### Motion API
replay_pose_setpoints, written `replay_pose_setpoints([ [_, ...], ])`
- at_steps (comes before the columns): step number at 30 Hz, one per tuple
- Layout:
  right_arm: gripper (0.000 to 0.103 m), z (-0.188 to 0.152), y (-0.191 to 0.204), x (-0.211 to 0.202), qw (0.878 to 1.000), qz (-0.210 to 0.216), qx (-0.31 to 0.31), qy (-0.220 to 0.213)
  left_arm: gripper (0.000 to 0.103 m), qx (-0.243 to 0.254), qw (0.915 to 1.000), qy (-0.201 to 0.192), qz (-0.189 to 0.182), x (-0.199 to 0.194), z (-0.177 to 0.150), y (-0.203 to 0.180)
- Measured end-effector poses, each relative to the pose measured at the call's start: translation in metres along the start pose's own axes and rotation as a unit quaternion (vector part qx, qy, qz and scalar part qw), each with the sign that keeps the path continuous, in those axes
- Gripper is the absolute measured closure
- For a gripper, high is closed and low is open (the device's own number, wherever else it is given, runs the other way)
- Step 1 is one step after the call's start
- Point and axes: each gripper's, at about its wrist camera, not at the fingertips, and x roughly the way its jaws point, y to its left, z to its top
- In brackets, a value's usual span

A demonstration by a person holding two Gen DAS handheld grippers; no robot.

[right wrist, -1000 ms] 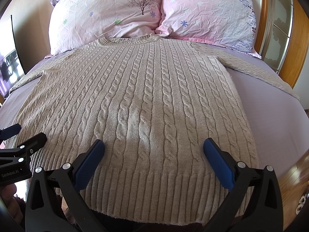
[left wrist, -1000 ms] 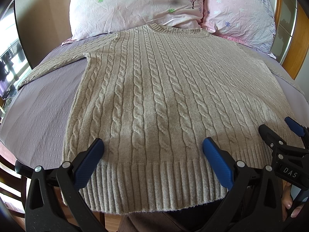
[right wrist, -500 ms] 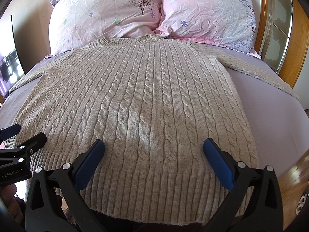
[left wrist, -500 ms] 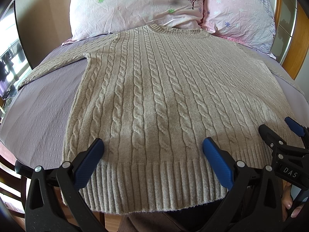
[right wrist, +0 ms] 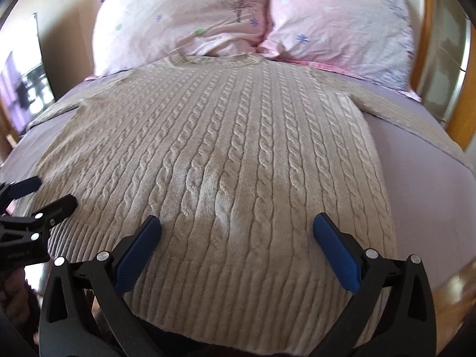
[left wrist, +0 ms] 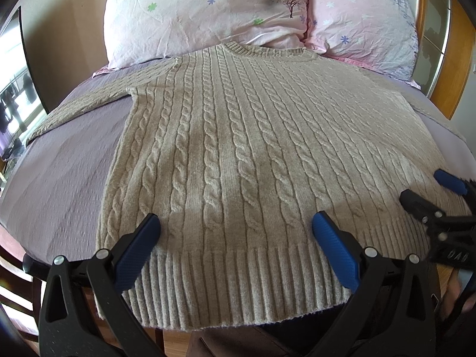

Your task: Fold small clothes

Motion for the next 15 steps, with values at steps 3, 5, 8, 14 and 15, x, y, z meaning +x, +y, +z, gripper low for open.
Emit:
replay_pose_setpoints([
  [3,0.001,0.009,-0.039,-0.005,0.999,0.002,0.038,-0.007,0.002,0.005,0.9999,0.007,-0.008,0.002,0.004,0.001],
  [5,0.001,0.028,-0.097,-0.011,0.994,-0.024,0.108,-0.024,0.002,0.003,0.9998,0.011,-0.016,0.004,0.009,0.004],
  [8,0.002,0.045,-0.179,-0.013,0.975,-0.048,0.215,-0.040,0.002,-0.019,0.9979,-0.007,-0.062,0.007,0.026,0.016],
  [14,0.041,0.056,-0.366,0.005,0.877,-0.149,0.456,-0.041,0.002,-0.054,0.9885,-0.071,-0.122,0.015,0.059,0.044],
  [15,0.044,0.052,-0.394,0.010,0.852,-0.151,0.499,-0.040,0.002,-0.055,0.9883,-0.082,-0.116,0.015,0.067,0.050],
])
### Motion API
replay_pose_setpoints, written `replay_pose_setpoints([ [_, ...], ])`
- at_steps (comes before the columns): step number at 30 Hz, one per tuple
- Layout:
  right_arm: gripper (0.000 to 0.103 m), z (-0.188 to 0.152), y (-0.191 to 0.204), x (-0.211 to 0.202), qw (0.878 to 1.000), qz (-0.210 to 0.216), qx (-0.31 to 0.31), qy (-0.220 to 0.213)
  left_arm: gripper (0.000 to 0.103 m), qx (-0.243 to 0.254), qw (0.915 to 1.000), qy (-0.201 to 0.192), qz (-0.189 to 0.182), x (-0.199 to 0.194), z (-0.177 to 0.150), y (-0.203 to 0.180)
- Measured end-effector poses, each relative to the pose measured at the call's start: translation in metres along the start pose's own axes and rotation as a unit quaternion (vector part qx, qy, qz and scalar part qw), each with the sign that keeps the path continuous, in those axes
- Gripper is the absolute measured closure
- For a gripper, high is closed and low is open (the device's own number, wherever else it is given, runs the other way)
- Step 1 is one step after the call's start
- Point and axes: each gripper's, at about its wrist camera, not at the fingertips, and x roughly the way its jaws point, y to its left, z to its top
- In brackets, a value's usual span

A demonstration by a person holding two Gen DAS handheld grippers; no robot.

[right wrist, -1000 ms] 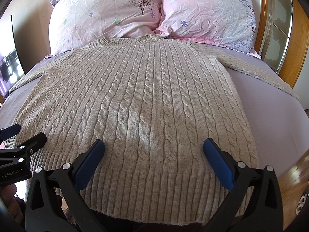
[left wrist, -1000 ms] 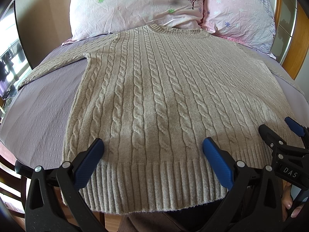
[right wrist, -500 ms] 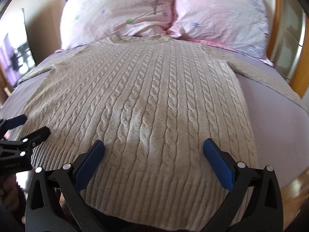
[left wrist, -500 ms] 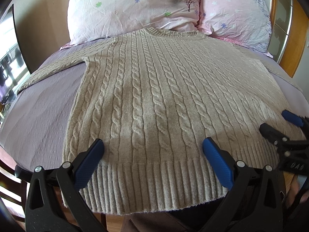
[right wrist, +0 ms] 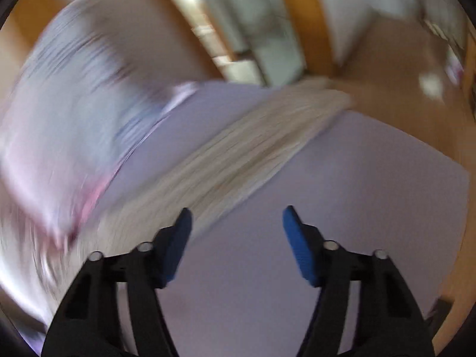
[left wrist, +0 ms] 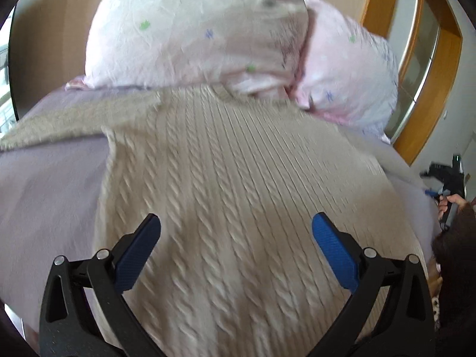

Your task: Fold small clothes

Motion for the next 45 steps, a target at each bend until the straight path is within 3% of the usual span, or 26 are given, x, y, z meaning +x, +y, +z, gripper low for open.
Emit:
replay_pose_setpoints([
  [4,0.056,0.038,-0.027,0.028,0.995,0.005,0.099,-0.006,0.002,-0.019,0.9994,-0.026,0.015,-0.002,0.025,0.031],
  [6,0.067,0.047,-0.029,0.037,0.993,0.011,0.119,-0.012,0.002,-0.061,0.9974,-0.038,0.007,-0.004,0.036,0.059],
  [7,0.087,0.046,-0.032,0.040,0.992,0.011,0.126,-0.016,0.002,-0.082,0.9957,-0.043,0.006,-0.005,0.040,0.073],
  [9,0.093,0.049,-0.033,0.049,0.991,0.012,0.132,-0.020,0.002,-0.136,0.9888,-0.058,0.016,-0.011,0.047,0.109],
  [11,0.094,0.050,-0.015,0.043,0.995,-0.004,0.095,-0.035,0.002,-0.172,0.9823,-0.069,0.028,-0.015,0.052,0.136],
  [12,0.094,0.046,0.010,0.031,0.997,-0.001,0.048,-0.060,0.002,-0.195,0.9770,-0.078,0.037,-0.017,0.055,0.154],
  [14,0.094,0.037,0.057,0.013,0.996,0.027,-0.026,-0.084,0.002,-0.232,0.9668,-0.094,0.052,-0.021,0.060,0.185],
  [16,0.094,0.012,0.126,-0.008,0.986,0.090,-0.107,-0.093,0.002,-0.256,0.9594,-0.102,0.062,-0.025,0.062,0.204],
  [20,0.094,-0.064,0.249,-0.038,0.944,0.205,-0.247,-0.073,0.003,-0.296,0.9450,-0.109,0.089,-0.024,0.067,0.236],
  [23,0.094,-0.148,0.326,-0.044,0.892,0.296,-0.342,0.012,0.005,-0.327,0.9328,-0.106,0.108,-0.023,0.069,0.256],
  [24,0.092,-0.182,0.349,-0.043,0.867,0.319,-0.377,0.062,0.005,-0.342,0.9271,-0.104,0.112,-0.024,0.068,0.264],
  [25,0.084,-0.207,0.362,-0.042,0.849,0.335,-0.398,0.099,0.006,-0.357,0.9216,-0.104,0.112,-0.024,0.067,0.273],
  [26,0.063,-0.229,0.372,-0.042,0.832,0.344,-0.415,0.129,0.006,-0.366,0.9177,-0.103,0.115,-0.026,0.064,0.278],
  [27,0.050,-0.241,0.377,-0.043,0.824,0.347,-0.427,0.137,0.007,-0.382,0.9106,-0.102,0.120,-0.026,0.062,0.287],
  [28,0.030,-0.245,0.376,-0.046,0.822,0.349,-0.431,0.132,0.010,-0.395,0.9047,-0.101,0.123,-0.026,0.060,0.295],
  [29,0.025,-0.246,0.373,-0.051,0.824,0.347,-0.434,0.109,0.013,-0.405,0.9001,-0.099,0.126,-0.025,0.058,0.303],
  [31,0.025,-0.239,0.359,-0.057,0.830,0.333,-0.439,0.081,0.022,-0.425,0.8905,-0.095,0.131,-0.023,0.056,0.319],
  [38,0.025,-0.204,0.298,-0.038,0.870,0.290,-0.390,0.086,0.054,-0.488,0.8547,-0.104,0.142,-0.014,0.056,0.370],
  [41,0.025,-0.192,0.279,-0.033,0.878,0.289,-0.372,0.090,0.074,-0.517,0.8363,-0.107,0.147,-0.012,0.055,0.388],
  [42,0.025,-0.192,0.277,-0.031,0.878,0.290,-0.369,0.091,0.086,-0.524,0.8312,-0.104,0.153,-0.011,0.055,0.394],
  [43,0.025,-0.190,0.274,-0.030,0.879,0.292,-0.365,0.092,0.095,-0.528,0.8283,-0.097,0.161,-0.011,0.056,0.398],
  [44,0.025,-0.188,0.271,-0.030,0.880,0.293,-0.363,0.093,0.095,-0.525,0.8291,-0.090,0.169,-0.010,0.061,0.398],
  [45,0.025,-0.185,0.267,-0.030,0.881,0.294,-0.359,0.093,0.096,-0.510,0.8361,-0.092,0.180,-0.011,0.070,0.391],
])
